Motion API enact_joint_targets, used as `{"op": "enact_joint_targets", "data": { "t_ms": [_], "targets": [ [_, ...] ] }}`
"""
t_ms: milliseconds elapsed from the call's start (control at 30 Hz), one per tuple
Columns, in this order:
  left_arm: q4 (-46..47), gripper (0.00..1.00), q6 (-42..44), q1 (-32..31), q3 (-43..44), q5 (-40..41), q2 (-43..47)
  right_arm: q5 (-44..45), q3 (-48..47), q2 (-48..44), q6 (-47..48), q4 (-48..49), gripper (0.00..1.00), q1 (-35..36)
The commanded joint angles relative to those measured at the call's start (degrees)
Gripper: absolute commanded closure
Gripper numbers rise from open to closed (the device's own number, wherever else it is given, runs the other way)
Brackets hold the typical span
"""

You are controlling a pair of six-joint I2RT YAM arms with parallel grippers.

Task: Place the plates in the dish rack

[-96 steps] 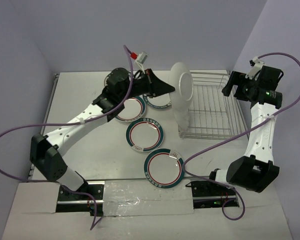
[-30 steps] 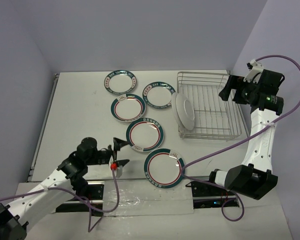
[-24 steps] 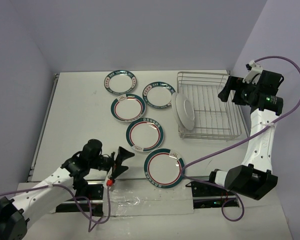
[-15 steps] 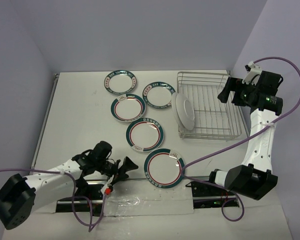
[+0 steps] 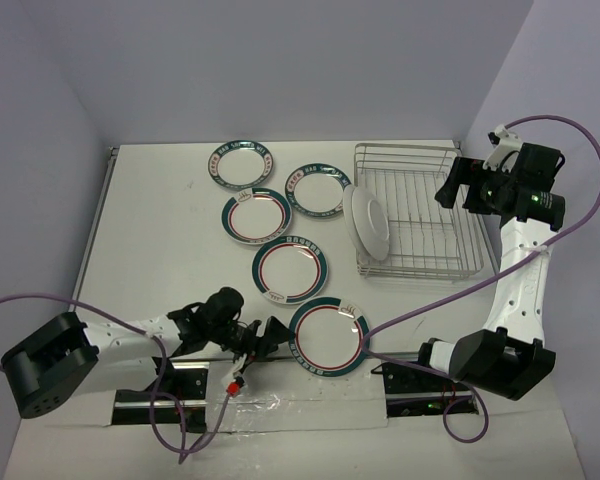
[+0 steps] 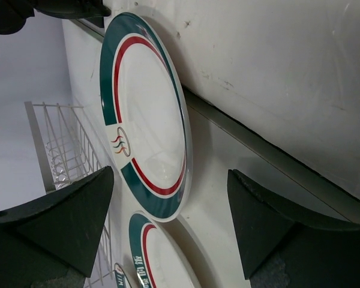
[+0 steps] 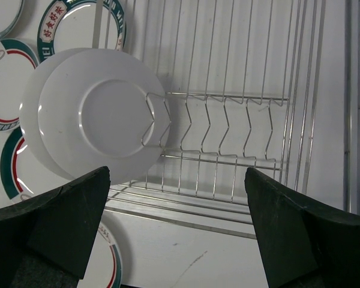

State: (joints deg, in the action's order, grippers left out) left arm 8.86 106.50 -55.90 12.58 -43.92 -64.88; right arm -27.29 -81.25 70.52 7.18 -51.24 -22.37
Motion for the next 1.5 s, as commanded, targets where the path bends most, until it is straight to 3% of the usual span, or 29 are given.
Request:
{"op": "enact_joint_targets", "data": {
  "t_ms": [0, 267, 433, 667, 867, 967, 1000, 1167, 1333, 1433, 1467],
  "targets": [
    [7.0, 0.15, -0.4, -0.9, 0.4, 1.5, -2.7, 0.6, -1.2, -0.5, 0.7, -0.4, 0.00, 0.3],
    [15.5, 0.29, 0.7, -2.5, 0.3, 4.2, -11.5, 0.7, -1.5, -0.2, 0.9, -0.8, 0.00, 0.3],
    [21.7, 0.44, 2.7, -3.1, -0.2, 5.3, -16.9, 0.8, -2.0, -0.2, 1.2, -1.1, 0.00, 0.3],
    [25.1, 0.48, 4.2, -3.1, 0.2, 5.8, -20.8, 0.6, -2.9, 0.1, 1.4, -1.7, 0.00, 0.3],
    [25.9, 0.71, 6.3, -3.2, -0.4, 5.4, -21.2, 0.4, -3.8, 0.0, 1.7, -2.2, 0.00, 0.3],
    [25.9, 0.87, 6.3, -3.1, -2.3, 5.0, -18.5, -0.1, -4.1, -0.1, 1.7, -2.5, 0.00, 0.4],
    [25.9, 0.99, 5.7, -3.1, -2.9, 4.6, -16.3, -0.2, -4.1, -0.2, 1.6, -2.5, 0.00, 0.4],
    [22.2, 1.00, 3.5, -3.1, -7.4, 3.3, -6.1, -0.8, -5.0, -0.3, 1.2, -2.5, 0.00, 0.7],
    [6.2, 1.00, -3.2, -3.1, -6.3, 2.2, 13.3, -1.8, -7.0, 0.3, -0.1, -2.8, 0.00, 1.1],
    [-3.7, 1.00, -13.4, -3.1, -2.4, 0.6, 25.8, -3.0, -8.7, 0.5, -1.3, -2.9, 0.00, 1.1],
    [-5.6, 1.00, -20.7, -3.2, -1.1, 0.3, 30.8, -3.5, -9.0, 0.4, -2.2, -2.7, 0.00, 1.0]
  ]
}}
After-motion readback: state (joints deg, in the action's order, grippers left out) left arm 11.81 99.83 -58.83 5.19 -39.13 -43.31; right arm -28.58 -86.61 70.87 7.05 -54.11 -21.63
